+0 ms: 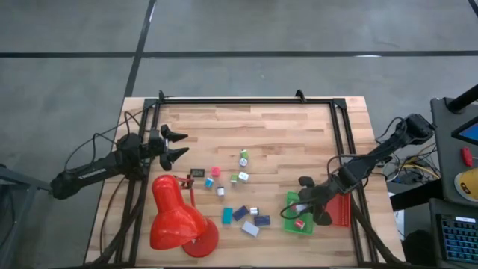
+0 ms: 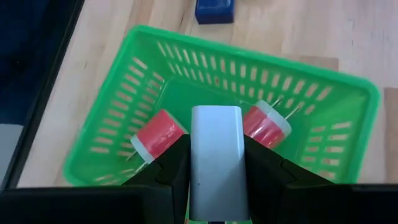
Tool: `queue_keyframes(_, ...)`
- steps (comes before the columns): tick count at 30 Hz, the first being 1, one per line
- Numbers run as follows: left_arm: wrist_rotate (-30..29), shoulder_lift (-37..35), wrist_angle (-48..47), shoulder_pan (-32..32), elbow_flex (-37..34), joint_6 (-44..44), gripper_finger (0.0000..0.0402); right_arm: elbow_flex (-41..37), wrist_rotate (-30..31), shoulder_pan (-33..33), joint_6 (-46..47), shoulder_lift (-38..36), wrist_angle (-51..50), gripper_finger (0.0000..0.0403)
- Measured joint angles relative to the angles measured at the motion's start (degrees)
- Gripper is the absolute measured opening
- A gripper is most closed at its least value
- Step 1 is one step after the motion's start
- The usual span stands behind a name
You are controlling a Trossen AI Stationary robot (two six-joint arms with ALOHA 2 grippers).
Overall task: Pick & Place Office items
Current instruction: Put the right white charger adapter into the green basket
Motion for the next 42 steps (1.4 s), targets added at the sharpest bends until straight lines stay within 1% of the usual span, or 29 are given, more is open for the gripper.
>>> queue_keyframes(3,0.0,0.0,0.0,0.01,0.0,0.02,0.032,-2.24,-0.02,0.0,-0.04,0.0,3.52,0.0109)
queue_keyframes(8,0.0,0.0,0.0,0.0,0.0,0.01,0.032,-3.68,-0.06,-0.02,-0.44,0.0,5.37,0.0109)
queue_keyframes(26,0.0,0.0,0.0,0.02,0.0,0.01,0.032,-4.06,-0.08,-0.04,-1.11,0.0,5.49,0.0109)
queue_keyframes(31,0.0,0.0,0.0,0.02,0.0,0.02,0.032,-4.06,1.27,-0.04,-1.18,0.0,5.49,0.011)
queue_keyframes(42,0.0,0.0,0.0,0.01,0.02,0.02,0.032,-4.06,1.42,-0.04,-1.14,0.0,5.47,0.0158)
